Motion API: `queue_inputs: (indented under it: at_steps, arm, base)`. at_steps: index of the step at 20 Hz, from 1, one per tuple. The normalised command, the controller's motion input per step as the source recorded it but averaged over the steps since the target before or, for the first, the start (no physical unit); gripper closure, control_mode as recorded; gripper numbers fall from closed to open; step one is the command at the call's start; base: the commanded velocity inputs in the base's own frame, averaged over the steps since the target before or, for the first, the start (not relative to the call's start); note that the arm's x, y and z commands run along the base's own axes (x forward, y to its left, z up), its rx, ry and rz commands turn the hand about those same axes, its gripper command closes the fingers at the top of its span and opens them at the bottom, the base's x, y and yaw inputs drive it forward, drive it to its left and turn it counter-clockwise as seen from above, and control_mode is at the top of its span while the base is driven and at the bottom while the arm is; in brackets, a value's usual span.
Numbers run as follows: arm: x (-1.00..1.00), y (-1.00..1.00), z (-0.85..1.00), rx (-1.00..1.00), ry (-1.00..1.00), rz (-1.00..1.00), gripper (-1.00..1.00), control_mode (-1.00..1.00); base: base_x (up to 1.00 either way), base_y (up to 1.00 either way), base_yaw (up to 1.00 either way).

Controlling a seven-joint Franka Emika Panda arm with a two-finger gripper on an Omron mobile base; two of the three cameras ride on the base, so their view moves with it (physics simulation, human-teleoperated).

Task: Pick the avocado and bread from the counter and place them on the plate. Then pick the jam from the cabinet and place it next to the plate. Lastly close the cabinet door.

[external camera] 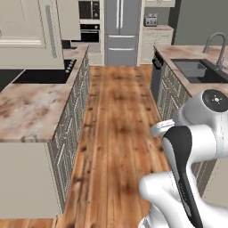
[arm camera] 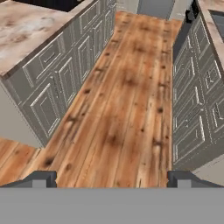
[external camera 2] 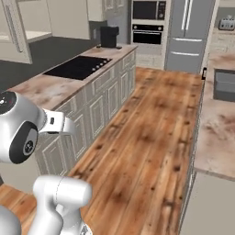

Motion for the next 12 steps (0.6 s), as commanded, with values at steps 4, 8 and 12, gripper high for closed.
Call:
queue_inputs:
  at_steps: [4,8,12]
  arm:
    - [0.00,0.00,0.00,0.00,0.00,0.00,-1.00,1.00]
    - [0.00,0.00,0.00,0.00,0.00,0.00,-1.00,1.00]
    - [0.00,0.00,0.00,0.00,0.00,0.00,-1.00,1.00]
  base:
    - [0.61,-0.46,0.29]
    - [0.57,-0.49,0.30]
    - [0.55,-0.48,0.31]
